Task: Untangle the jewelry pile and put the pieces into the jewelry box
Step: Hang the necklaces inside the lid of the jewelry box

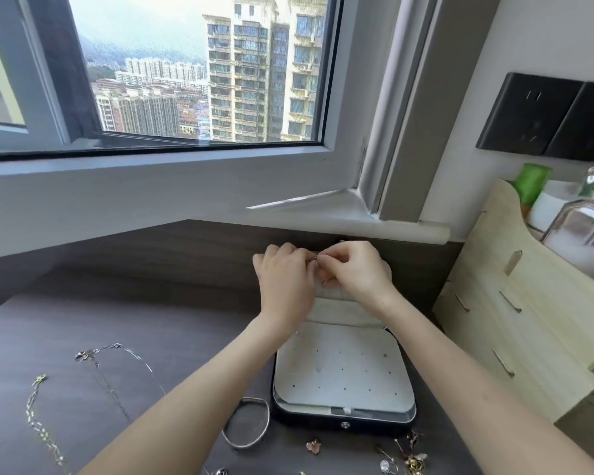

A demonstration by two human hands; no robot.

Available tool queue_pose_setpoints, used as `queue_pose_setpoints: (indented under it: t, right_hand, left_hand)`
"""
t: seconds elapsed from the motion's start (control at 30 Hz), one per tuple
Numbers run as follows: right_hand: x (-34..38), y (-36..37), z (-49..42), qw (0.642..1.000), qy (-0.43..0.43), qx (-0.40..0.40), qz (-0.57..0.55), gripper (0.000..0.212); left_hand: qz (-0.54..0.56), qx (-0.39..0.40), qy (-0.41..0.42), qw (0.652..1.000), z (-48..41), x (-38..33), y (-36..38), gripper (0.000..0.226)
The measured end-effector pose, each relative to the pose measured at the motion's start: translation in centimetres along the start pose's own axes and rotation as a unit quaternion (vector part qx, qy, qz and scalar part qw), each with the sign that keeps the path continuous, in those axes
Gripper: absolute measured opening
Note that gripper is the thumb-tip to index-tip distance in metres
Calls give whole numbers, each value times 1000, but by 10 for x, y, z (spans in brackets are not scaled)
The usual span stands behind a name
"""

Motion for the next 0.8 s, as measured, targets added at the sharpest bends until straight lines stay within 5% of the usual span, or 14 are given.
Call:
queue_pose_setpoints:
  t: [0.17,0.5,0.7,0.8]
  right_hand:
    - [-14,-6,0,995,8,-97,-5,16]
    - [-9,3,0,959,-32,-172,221,22]
    - [-16,11,4,965,-14,-107,241,24]
    - [-10,10,11,981,-42,-70,174,17]
  left_hand:
    - [-57,-15,7,998,-2,0,-4,19]
    - [-109,-25,-26,993,-7,-8,-8,27]
    - [-200,6,30,979,-5,-10,-8,44]
    - [-196,-9,99,975,6,-7,-8,35]
Point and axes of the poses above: each hand's wrist, its own z-axis away from the middle knuckle, its own y-axis out of the palm, x = y × z, the point moved 6 cm from there along -z, towards the middle knuckle, and after that the axes turned 7 degrees about -z, right-handed, at the moved point
